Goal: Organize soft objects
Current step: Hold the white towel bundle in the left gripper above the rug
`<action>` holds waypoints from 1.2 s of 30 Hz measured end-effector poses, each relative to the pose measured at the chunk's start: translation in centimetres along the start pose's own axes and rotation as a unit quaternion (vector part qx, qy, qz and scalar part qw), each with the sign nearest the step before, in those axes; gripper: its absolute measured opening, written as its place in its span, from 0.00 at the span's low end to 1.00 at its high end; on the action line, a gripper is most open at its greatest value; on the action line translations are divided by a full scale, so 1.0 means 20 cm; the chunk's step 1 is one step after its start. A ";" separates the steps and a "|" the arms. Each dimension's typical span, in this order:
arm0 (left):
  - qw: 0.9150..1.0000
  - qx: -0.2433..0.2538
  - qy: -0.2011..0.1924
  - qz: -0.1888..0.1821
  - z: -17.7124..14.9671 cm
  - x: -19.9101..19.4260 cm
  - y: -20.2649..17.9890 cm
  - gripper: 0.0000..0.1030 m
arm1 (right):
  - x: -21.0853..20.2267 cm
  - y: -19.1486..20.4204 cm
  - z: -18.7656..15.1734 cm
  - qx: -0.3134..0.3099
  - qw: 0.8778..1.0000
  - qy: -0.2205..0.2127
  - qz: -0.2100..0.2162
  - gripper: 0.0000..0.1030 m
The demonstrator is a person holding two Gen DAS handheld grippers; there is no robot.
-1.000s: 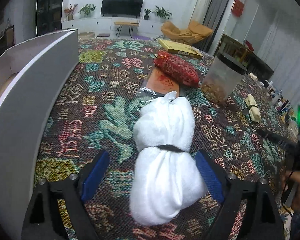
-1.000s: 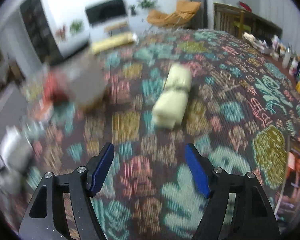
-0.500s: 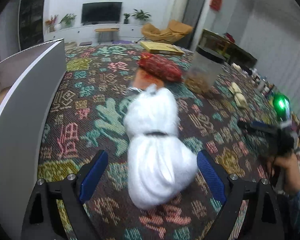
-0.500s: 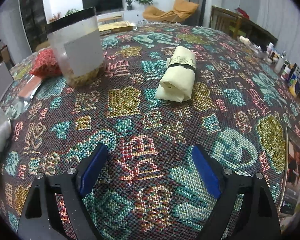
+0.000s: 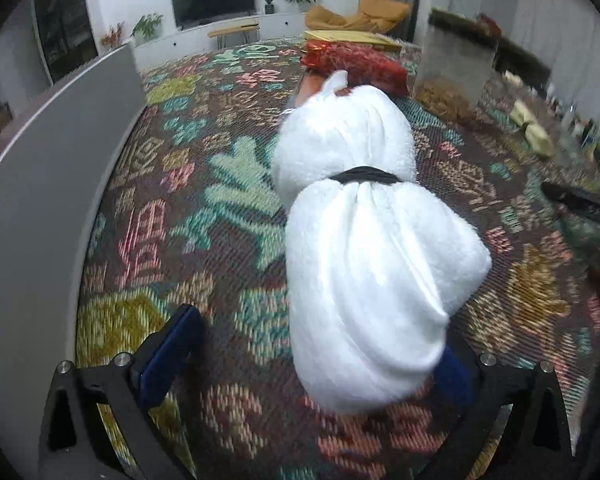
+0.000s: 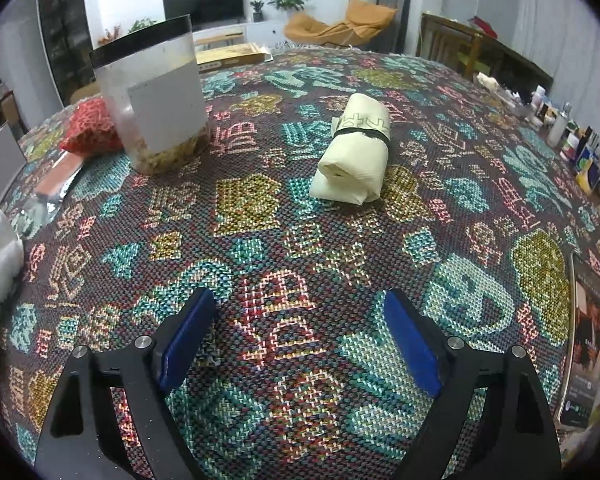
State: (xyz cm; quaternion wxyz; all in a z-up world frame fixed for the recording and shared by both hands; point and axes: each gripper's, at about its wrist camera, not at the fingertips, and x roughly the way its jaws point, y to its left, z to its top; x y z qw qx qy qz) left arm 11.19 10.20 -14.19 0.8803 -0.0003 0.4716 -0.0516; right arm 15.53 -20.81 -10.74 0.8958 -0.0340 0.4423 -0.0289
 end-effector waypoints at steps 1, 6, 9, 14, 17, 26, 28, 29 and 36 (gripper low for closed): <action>1.000 0.001 -0.001 -0.002 0.01 0.01 0.00 1.00 | 0.00 0.00 0.00 0.001 1.000 0.000 0.000 0.86; 1.000 0.001 -0.003 -0.007 0.02 0.02 0.00 1.00 | -0.01 0.00 0.00 0.002 1.000 -0.001 -0.001 0.86; 1.000 0.002 -0.004 -0.007 0.02 0.02 0.00 1.00 | -0.01 0.00 0.00 0.002 1.000 0.000 0.000 0.86; 1.000 0.002 -0.004 -0.007 0.02 0.02 0.00 1.00 | -0.01 0.00 0.00 0.002 1.000 0.000 0.000 0.86; 1.000 0.001 -0.004 -0.007 0.02 0.02 0.00 1.00 | 0.00 0.00 -0.01 0.002 1.000 -0.001 0.000 0.86; 1.000 0.001 -0.004 -0.007 0.02 0.02 0.00 1.00 | 0.00 0.00 -0.01 0.001 1.000 -0.001 0.000 0.86; 1.000 0.001 -0.004 -0.007 0.02 0.02 0.00 1.00 | 0.00 0.00 -0.01 0.001 1.000 -0.001 0.000 0.86; 1.000 0.001 -0.004 -0.007 0.02 0.02 0.00 1.00 | 0.00 0.00 -0.01 0.001 1.000 -0.001 0.000 0.86; 1.000 0.001 -0.004 -0.006 0.02 0.02 0.00 1.00 | 0.00 0.00 -0.01 0.001 1.000 -0.001 0.000 0.86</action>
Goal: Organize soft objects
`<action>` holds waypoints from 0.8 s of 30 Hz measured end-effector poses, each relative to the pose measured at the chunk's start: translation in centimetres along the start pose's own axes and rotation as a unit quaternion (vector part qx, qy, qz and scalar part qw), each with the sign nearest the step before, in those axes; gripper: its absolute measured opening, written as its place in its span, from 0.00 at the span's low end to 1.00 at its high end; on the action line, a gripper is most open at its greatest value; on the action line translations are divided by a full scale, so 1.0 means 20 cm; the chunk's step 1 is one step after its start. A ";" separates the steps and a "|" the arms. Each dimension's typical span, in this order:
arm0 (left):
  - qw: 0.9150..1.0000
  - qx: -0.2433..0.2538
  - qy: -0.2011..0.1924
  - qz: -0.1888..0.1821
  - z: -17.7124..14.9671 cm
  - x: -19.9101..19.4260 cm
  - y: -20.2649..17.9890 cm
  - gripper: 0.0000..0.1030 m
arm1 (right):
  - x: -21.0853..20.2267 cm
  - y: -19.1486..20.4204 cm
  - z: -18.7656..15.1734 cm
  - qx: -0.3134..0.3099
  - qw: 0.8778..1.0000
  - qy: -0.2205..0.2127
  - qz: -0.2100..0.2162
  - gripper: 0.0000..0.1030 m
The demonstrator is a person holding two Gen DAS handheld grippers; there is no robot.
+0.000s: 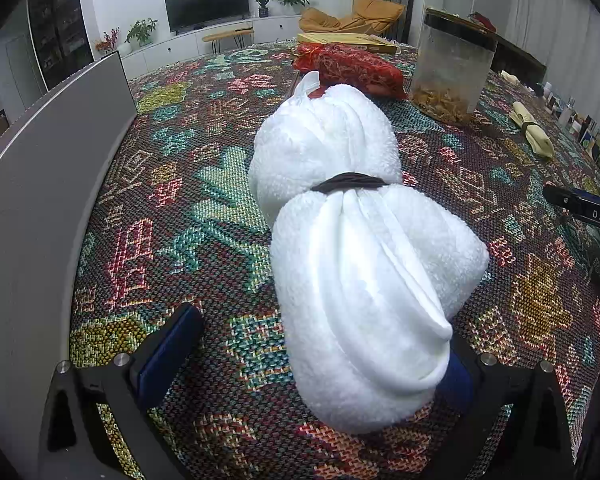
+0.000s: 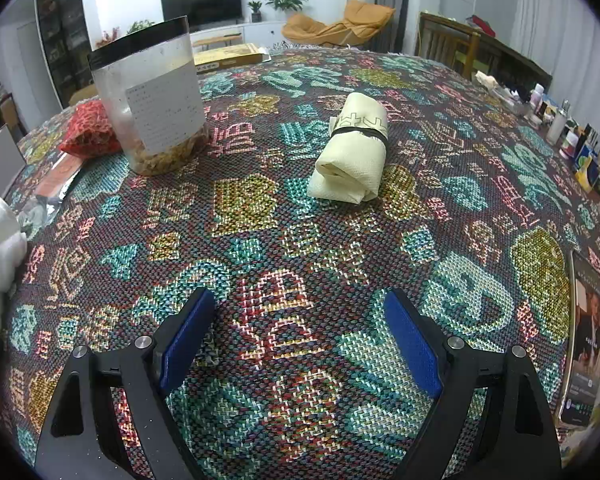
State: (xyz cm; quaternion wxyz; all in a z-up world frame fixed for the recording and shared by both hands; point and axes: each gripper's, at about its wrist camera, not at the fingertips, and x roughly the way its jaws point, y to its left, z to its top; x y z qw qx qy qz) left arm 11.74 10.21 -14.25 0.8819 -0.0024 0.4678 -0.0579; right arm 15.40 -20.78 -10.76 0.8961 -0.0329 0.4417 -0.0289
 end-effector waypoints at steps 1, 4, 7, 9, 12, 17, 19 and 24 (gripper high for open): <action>1.000 0.000 0.000 0.000 0.00 0.00 0.00 1.00 | 0.00 0.00 0.00 0.000 1.000 0.000 0.000 0.86; 1.000 0.000 0.000 0.000 0.00 0.00 0.00 1.00 | 0.00 0.00 0.00 0.000 1.000 0.000 0.000 0.86; 1.000 0.000 0.002 -0.001 0.00 0.00 0.00 1.00 | 0.00 0.00 0.00 0.000 1.000 0.000 0.000 0.86; 1.000 0.002 0.014 -0.005 0.00 0.00 0.00 1.00 | 0.01 -0.01 0.00 0.003 1.000 0.002 0.003 0.86; 0.998 -0.014 0.036 -0.040 0.00 -0.06 0.02 1.00 | 0.02 -0.03 0.04 -0.023 0.998 0.041 0.036 0.86; 0.997 -0.019 0.001 -0.075 0.02 -0.23 0.06 1.00 | -0.09 -0.26 0.30 0.039 0.997 0.036 0.062 0.86; 0.997 -0.021 -0.005 -0.080 0.08 -0.23 0.05 1.00 | -0.04 -0.30 0.44 0.053 0.996 0.049 0.050 0.86; 0.996 -0.012 0.050 -0.074 0.17 -0.06 -0.04 1.00 | 0.30 -0.24 0.61 0.065 0.987 0.143 0.042 0.83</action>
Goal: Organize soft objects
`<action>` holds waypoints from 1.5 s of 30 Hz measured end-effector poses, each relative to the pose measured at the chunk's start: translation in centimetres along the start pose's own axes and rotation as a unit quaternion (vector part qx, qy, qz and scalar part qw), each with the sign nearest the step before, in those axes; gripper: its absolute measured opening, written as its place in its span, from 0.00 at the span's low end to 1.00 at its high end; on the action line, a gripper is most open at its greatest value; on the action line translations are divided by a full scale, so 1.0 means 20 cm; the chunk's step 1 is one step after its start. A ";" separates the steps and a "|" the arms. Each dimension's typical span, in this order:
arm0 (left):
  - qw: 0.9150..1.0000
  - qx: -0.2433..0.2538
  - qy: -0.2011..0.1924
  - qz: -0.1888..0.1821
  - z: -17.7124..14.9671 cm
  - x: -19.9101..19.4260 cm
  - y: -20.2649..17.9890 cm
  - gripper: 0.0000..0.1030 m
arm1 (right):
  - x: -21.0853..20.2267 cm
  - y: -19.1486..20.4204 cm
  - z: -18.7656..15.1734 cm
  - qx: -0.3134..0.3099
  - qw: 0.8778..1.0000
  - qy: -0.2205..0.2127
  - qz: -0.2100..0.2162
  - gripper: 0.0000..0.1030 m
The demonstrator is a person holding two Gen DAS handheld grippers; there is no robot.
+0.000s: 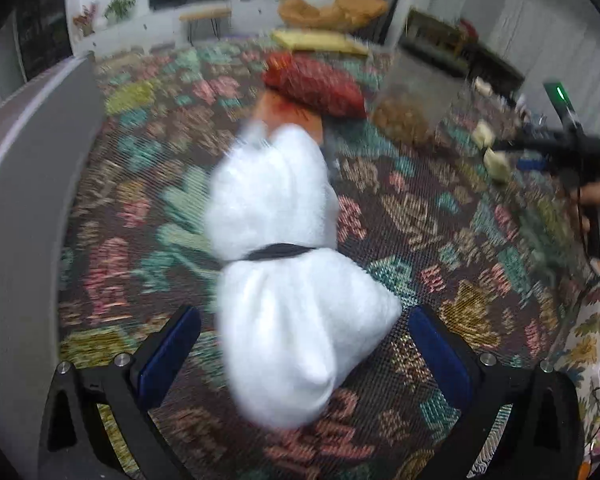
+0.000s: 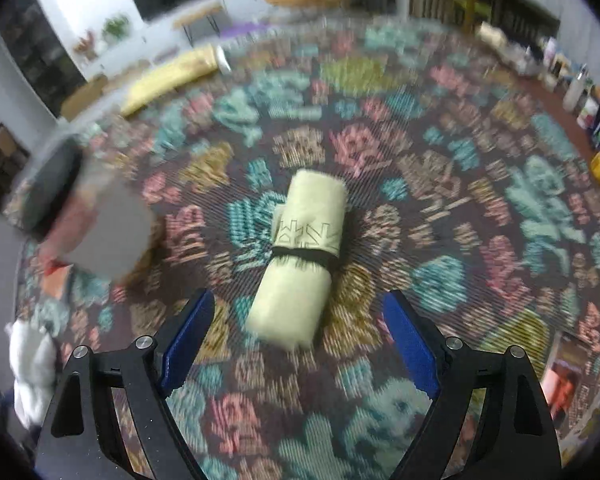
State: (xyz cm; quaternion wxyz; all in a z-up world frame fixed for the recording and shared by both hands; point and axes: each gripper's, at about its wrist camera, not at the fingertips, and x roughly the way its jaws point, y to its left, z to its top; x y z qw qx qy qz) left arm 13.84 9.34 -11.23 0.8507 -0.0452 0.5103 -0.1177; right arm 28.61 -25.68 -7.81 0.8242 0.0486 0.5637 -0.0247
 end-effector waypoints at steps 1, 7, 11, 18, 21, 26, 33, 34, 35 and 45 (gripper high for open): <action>1.000 0.010 0.009 0.022 0.01 0.04 -0.02 1.00 | 0.04 0.01 0.01 -0.005 1.000 0.009 -0.003 0.74; 0.999 -0.020 -0.012 0.024 0.09 0.07 0.06 0.56 | -0.05 0.00 0.13 0.008 0.998 -0.052 -0.029 0.39; 0.996 -0.059 -0.060 -0.007 0.17 -0.09 0.14 0.52 | -0.36 0.14 0.20 -0.037 0.989 -0.141 -0.021 0.39; 0.981 -0.121 -0.148 -0.027 0.16 -0.64 0.42 0.53 | -0.80 0.89 0.07 -0.175 0.964 -0.178 0.091 0.39; 0.976 -0.139 -0.165 0.021 0.05 -0.85 0.62 0.54 | -0.91 1.31 -0.12 -0.228 0.945 -0.160 0.174 0.39; 0.964 -0.174 -0.146 0.135 -0.20 -1.04 0.94 0.82 | -0.96 1.90 -0.47 -0.287 0.903 -0.101 0.303 0.46; 0.937 -0.244 -0.125 0.218 -0.45 -1.11 1.19 0.91 | -0.85 2.09 -0.69 -0.290 0.873 -0.039 0.390 0.80; 0.935 -0.251 -0.132 0.212 -0.46 -1.12 1.18 0.91 | -0.83 2.04 -0.69 -0.289 0.882 -0.061 0.367 0.80; 0.936 -0.252 -0.137 0.206 -0.46 -1.12 1.17 0.91 | -0.80 1.99 -0.69 -0.289 0.890 -0.081 0.342 0.80; 0.980 -0.090 -0.174 0.021 -0.09 -0.91 0.32 0.93 | -0.17 0.87 -0.62 -0.180 0.973 -0.144 0.009 0.80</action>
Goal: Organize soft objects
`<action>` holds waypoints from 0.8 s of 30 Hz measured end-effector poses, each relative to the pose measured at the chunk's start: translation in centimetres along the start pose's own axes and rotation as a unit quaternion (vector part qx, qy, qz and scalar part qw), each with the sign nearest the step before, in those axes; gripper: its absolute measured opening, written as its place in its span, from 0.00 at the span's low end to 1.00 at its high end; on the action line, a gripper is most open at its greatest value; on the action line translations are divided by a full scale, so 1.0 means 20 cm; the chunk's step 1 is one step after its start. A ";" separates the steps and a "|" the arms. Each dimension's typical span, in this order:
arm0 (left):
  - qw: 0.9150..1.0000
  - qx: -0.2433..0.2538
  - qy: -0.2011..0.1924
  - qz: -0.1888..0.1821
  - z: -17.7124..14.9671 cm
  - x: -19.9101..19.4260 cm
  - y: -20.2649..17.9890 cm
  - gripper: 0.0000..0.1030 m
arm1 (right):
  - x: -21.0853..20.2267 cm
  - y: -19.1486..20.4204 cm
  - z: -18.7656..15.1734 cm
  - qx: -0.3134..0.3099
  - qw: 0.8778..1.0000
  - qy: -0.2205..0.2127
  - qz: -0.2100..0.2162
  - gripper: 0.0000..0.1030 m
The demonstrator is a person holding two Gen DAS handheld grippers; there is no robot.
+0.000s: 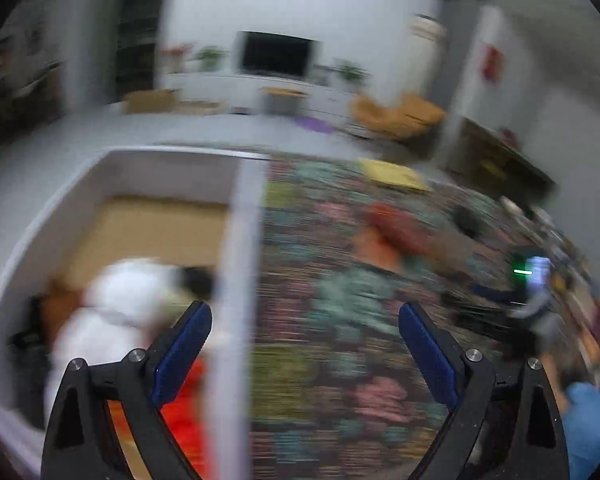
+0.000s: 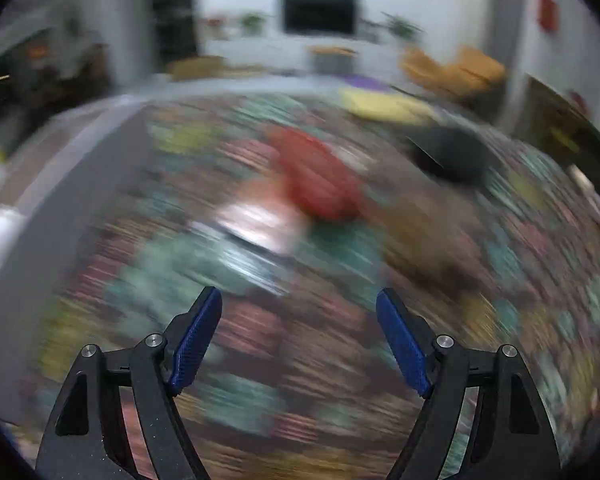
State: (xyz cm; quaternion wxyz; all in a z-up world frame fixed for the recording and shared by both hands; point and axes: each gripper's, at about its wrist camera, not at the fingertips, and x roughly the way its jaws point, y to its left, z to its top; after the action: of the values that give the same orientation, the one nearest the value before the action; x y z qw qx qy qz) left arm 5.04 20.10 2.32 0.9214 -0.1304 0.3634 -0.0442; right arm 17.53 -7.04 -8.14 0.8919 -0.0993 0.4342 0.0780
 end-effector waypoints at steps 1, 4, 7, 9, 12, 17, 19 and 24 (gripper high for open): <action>0.999 0.019 0.012 -0.026 -0.03 0.07 -0.13 0.97 | 0.00 -0.06 -0.03 0.011 1.000 0.002 -0.011 0.80; 0.995 0.058 0.059 -0.064 -0.13 0.31 -0.38 1.00 | 0.03 -0.21 -0.14 0.043 0.998 0.012 -0.034 0.80; 0.990 0.076 0.105 -0.049 -0.24 0.56 -0.46 1.00 | 0.08 -0.29 -0.22 0.058 0.997 0.025 -0.039 0.80; 0.988 0.089 0.124 -0.019 -0.28 0.73 -0.47 1.00 | 0.06 -0.32 -0.24 0.072 0.997 0.009 -0.025 0.80; 0.988 0.090 0.123 0.021 -0.27 0.88 -0.41 1.00 | 0.07 -0.32 -0.23 0.068 0.997 0.011 -0.030 0.82; 0.989 0.065 0.126 0.047 -0.19 1.07 -0.25 1.00 | 0.07 -0.31 -0.23 0.069 0.997 0.011 -0.031 0.82; 0.988 0.065 0.129 0.057 -0.19 1.11 -0.20 1.00 | 0.07 -0.31 -0.23 0.070 0.997 0.011 -0.031 0.82; 0.988 0.070 0.117 0.068 -0.20 1.15 -0.11 1.00 | 0.06 -0.31 -0.23 0.069 0.997 0.011 -0.031 0.83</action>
State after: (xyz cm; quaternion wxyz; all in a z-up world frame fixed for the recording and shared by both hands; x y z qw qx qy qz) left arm 19.20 13.16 -15.17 0.8801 -0.0348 0.4731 -0.0218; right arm 16.15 -14.04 -11.28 0.8939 -0.0521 0.4449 0.0193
